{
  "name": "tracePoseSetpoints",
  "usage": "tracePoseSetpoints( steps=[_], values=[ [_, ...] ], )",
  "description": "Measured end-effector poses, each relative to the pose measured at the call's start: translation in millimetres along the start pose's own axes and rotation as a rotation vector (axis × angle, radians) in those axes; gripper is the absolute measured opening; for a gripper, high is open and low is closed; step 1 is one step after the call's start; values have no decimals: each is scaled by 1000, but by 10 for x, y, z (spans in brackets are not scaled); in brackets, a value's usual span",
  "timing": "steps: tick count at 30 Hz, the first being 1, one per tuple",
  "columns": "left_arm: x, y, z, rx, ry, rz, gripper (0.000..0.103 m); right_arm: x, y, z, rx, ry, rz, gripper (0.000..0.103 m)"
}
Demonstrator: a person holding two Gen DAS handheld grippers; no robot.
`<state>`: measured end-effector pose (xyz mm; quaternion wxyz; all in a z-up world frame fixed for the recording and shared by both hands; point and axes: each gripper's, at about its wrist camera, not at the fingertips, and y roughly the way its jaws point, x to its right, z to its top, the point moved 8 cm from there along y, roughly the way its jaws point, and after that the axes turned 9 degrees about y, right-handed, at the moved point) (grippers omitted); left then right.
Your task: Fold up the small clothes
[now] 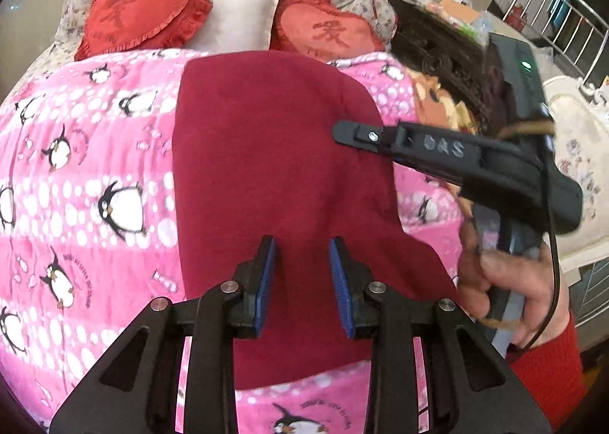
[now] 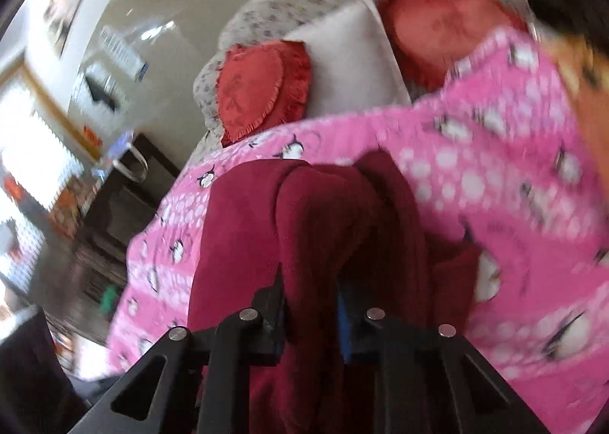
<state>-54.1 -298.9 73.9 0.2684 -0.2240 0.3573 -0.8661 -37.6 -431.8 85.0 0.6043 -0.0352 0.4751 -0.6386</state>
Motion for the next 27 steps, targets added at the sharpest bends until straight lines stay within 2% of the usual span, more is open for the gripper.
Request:
tracePoseSetpoints(
  steps=[2, 5, 7, 8, 10, 13, 16, 20, 23, 27],
  values=[
    [-17, 12, 9, 14, -21, -3, 45, 67, -68, 44, 19, 0, -27, 19],
    [-11, 71, -29, 15, -34, -26, 45, 367, -1, 66, 37, 22, -124, 19],
    [-5, 97, -54, 4, -16, -1, 45, 549, 134, -5, -11, 115, -75, 19],
    [5, 86, -57, 2, -7, 4, 45, 584, 125, -9, -9, 144, -57, 20],
    [14, 13, -45, 7, 1, 16, 45, 596, 18, 2, -12, 184, -33, 29],
    [-23, -90, -21, 25, 3, 26, 45, 471, -235, -25, 7, 116, -95, 32],
    [-108, -162, -5, 47, 14, 62, 45, 194, -443, -159, 2, 51, -38, 32],
    [-234, -126, -44, 38, -10, 95, 45, -90, -578, -460, -4, -52, -11, 32],
    [-282, -43, -101, 19, -26, 101, 45, -119, -487, -688, -48, -81, -25, 32],
    [-289, 86, -185, 1, -24, 117, 47, 77, -394, -901, -59, -76, -101, 32]
  ],
)
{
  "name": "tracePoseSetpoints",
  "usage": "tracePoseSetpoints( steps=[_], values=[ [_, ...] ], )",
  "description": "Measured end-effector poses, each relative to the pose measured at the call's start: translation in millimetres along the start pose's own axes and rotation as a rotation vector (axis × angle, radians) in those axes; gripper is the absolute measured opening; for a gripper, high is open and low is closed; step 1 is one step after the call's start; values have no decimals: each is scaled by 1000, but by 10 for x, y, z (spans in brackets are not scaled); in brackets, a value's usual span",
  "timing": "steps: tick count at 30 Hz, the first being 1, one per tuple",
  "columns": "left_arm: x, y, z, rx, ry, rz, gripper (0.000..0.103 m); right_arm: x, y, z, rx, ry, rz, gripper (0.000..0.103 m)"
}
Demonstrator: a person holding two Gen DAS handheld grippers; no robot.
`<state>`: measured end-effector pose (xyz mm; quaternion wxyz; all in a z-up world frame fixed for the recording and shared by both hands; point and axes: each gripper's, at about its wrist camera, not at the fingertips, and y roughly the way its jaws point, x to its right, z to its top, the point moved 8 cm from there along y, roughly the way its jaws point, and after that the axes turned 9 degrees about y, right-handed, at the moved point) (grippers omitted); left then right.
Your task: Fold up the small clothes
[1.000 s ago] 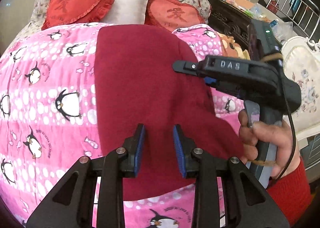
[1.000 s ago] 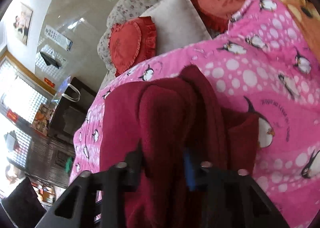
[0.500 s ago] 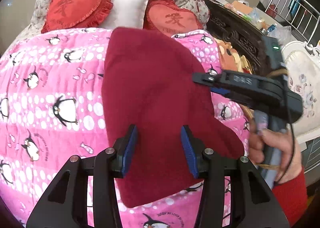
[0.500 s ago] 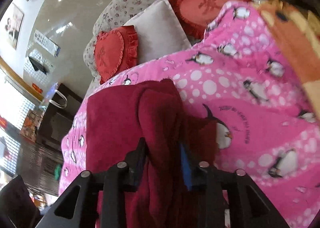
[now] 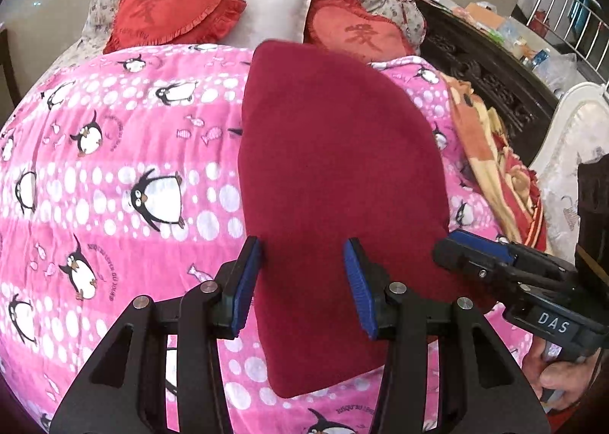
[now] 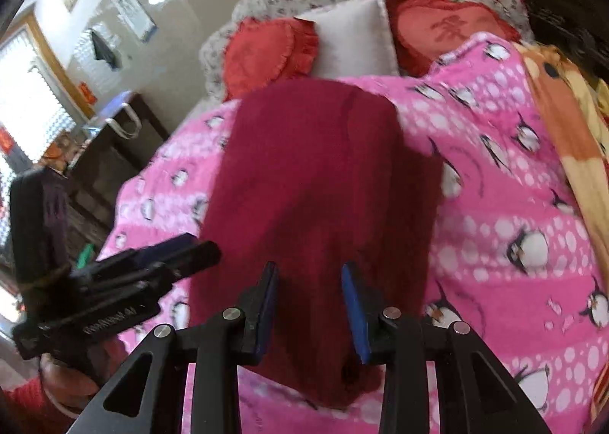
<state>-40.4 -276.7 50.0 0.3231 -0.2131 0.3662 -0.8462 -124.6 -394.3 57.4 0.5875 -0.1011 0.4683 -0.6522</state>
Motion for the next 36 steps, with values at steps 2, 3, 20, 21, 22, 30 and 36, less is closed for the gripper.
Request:
tracePoseSetpoints(
  steps=[2, 3, 20, 21, 22, 30, 36],
  values=[
    [3, 25, -11, 4, 4, 9, 52, 132, 60, -49, 5, 9, -58, 31],
    [13, 40, -20, 3, 1, 7, 53, 214, 115, -94, -4, 11, -104, 31],
    [5, 32, -6, 6, 14, 37, 55, -62, -248, 100, 67, 49, -8, 35],
    [14, 17, -3, 7, 17, 38, 55, -91, -235, 113, 64, 49, -3, 35],
    [21, -3, 2, 10, 22, 39, 55, -113, -213, 128, 64, 49, -2, 35],
    [37, -86, 21, 27, 47, 74, 55, -40, 71, 105, 32, 56, -60, 35],
    [-80, -161, 35, 39, -32, -3, 67, 82, 40, 83, 36, 91, -38, 46]
  ],
)
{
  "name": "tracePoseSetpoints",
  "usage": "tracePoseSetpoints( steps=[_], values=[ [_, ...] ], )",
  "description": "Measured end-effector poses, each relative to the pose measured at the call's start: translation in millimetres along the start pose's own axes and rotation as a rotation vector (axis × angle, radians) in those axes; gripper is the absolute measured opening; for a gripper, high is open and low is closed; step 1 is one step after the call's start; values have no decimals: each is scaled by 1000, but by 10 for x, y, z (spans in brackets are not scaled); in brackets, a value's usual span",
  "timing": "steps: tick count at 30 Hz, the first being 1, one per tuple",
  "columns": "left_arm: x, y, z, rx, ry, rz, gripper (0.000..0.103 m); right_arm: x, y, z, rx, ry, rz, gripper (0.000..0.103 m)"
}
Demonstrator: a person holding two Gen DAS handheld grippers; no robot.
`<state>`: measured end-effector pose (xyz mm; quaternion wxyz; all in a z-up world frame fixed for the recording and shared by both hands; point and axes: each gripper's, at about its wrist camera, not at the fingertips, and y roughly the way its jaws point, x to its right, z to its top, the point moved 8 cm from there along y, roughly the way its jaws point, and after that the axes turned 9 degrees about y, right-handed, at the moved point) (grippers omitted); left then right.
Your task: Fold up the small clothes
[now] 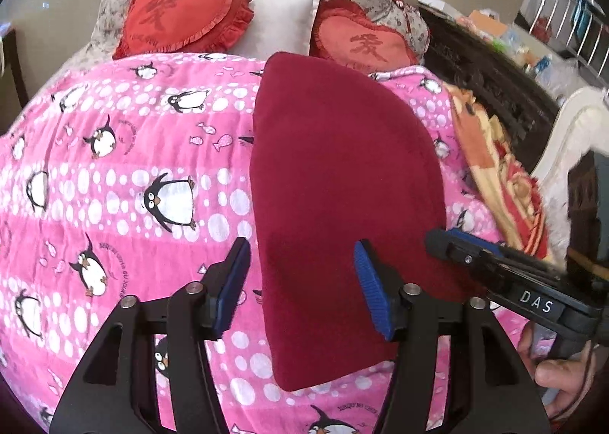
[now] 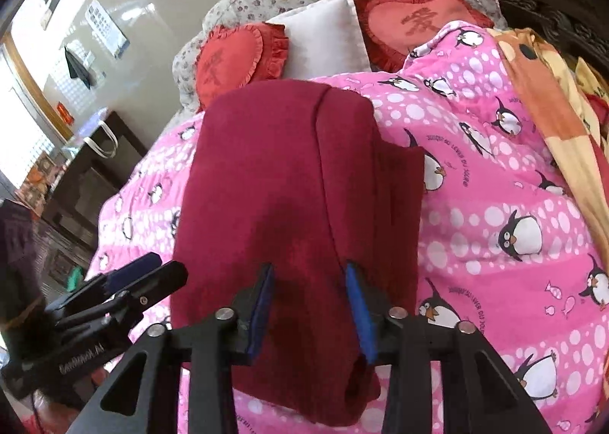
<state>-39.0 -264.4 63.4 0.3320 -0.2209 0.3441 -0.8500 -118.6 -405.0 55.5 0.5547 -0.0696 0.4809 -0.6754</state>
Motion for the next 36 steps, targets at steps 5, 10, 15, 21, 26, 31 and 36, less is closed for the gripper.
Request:
tracePoseSetpoints(
  steps=[5, 10, 15, 21, 26, 31, 36],
  values=[
    [-101, 17, 49, 27, -84, -96, 76, 294, -62, 78, 40, 80, -7, 69],
    [-109, 243, 7, -25, -141, -185, 76, 472, 182, 124, -19, 195, 115, 74],
    [-50, 481, -36, -55, -151, -239, 81, 568, 422, 178, -39, 262, 205, 86],
    [-43, 664, 3, -80, -194, -297, 85, 434, 558, 140, -91, 284, 303, 72],
    [44, 443, 53, -68, -139, -307, 66, 218, 311, 141, -80, 211, 280, 52],
    [-27, -47, -78, -95, -152, -323, 65, -173, -62, -13, -100, 164, 337, 51],
    [-191, -493, -475, -141, -122, -266, 65, -500, -184, -495, -162, 150, 360, 51]
  ],
)
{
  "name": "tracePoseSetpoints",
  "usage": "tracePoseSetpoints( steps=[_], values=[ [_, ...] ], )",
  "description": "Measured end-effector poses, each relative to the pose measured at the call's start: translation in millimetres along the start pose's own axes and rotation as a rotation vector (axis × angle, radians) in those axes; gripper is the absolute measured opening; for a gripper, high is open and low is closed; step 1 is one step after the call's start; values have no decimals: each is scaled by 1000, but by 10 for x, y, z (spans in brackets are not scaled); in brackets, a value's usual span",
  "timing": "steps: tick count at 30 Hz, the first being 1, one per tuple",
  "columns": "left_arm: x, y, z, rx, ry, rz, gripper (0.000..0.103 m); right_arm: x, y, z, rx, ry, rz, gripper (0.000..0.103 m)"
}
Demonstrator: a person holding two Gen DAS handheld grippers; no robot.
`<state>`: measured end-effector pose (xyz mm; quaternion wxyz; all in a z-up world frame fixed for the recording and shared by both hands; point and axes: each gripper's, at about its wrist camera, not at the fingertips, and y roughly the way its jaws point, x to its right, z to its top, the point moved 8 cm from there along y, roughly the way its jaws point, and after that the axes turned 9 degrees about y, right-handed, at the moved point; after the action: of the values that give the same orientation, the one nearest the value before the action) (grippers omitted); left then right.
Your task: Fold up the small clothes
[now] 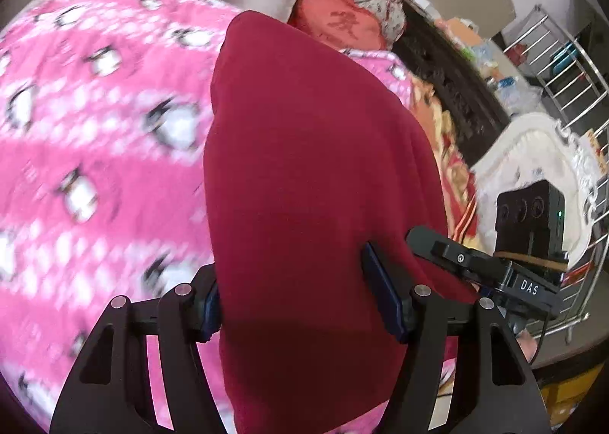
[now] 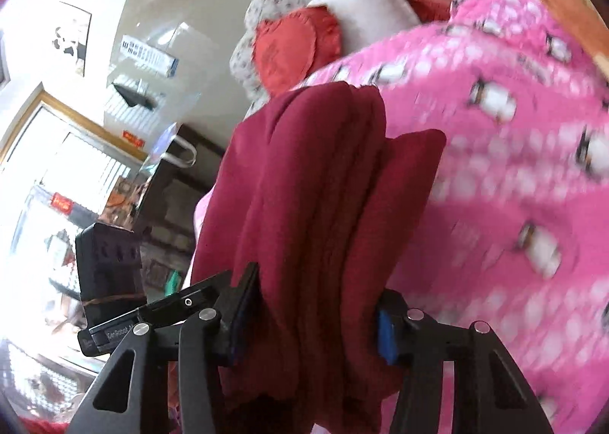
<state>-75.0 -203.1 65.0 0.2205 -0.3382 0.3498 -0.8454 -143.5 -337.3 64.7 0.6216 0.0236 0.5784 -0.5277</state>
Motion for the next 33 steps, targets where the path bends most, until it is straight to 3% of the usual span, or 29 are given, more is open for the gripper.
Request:
tracePoseSetpoints(
  steps=[5, 7, 11, 15, 19, 22, 26, 33],
  values=[
    [-243, 183, -596, -116, -21, 82, 65, 259, 327, -512, -109, 66, -114, 55],
    [-282, 168, -664, -76, -25, 84, 66, 355, 306, -594, -115, 62, -168, 56],
    [-320, -22, -653, -34, -41, 121, 66, 182, -35, -512, -26, 22, -188, 56],
    [-347, -208, -600, 28, -25, 209, 66, -273, -170, -534, 18, -177, -203, 56],
    [-388, -373, -546, 76, 6, 304, 66, -597, 0, -762, 7, -301, -180, 52],
    [-392, -430, -564, 96, 27, 366, 66, -518, 164, -926, -33, -332, -211, 50],
    [-407, -482, -575, 104, 35, 424, 66, -176, 406, -1050, -44, -399, -377, 49],
    [-274, -642, -537, 162, 80, 489, 66, -303, 192, -1052, 17, -390, -368, 49]
  ],
)
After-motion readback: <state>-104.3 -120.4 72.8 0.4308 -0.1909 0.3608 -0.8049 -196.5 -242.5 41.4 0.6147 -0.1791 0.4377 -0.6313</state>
